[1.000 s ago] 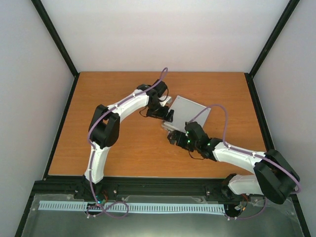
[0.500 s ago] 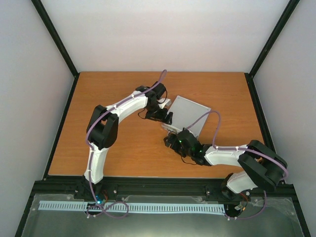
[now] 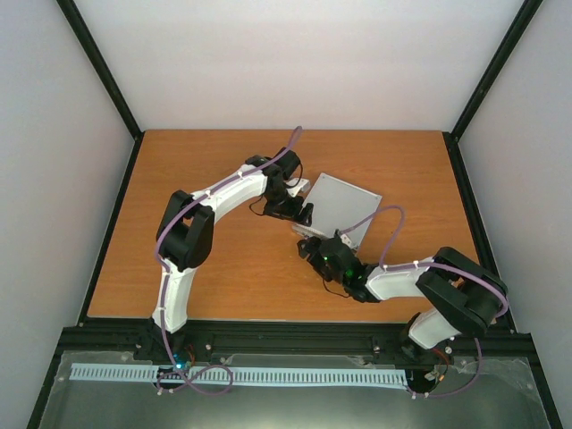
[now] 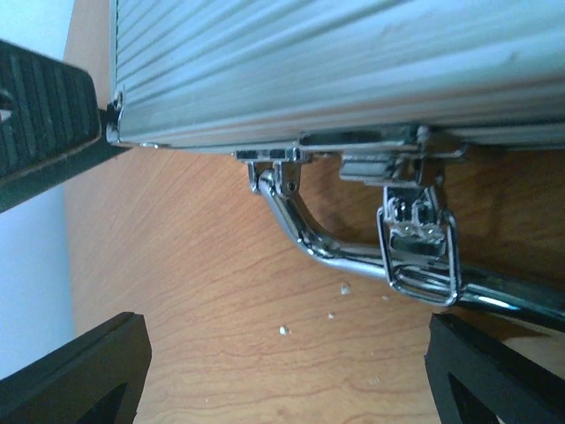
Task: Pack up texas hold em set
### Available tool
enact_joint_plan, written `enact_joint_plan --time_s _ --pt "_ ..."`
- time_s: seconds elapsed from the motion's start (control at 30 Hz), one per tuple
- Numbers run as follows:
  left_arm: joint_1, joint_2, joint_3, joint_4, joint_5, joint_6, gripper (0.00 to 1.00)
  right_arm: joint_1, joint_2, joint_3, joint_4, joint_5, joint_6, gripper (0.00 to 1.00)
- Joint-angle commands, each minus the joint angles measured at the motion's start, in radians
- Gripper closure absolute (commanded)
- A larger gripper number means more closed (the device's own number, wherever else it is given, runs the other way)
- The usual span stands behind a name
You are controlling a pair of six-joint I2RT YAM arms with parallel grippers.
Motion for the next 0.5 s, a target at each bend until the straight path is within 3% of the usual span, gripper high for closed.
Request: enact_joint_plan --time_s 0.0,0.13,0.47 --pt "-0.003 -0.043 -0.005 0.003 0.014 0.021 0.00 0.010 -0.010 -0.007 -0.029 0.107 0.004 0.12" --pt "-0.003 -0.042 -0.016 0.007 0.016 0.021 0.00 -0.005 -0.058 -0.033 -0.047 0.158 -0.015 0.11" --pt "-0.003 -0.032 -0.014 0.007 0.014 0.020 0.00 -0.073 -0.042 -0.031 0.027 0.075 -0.091 0.11"
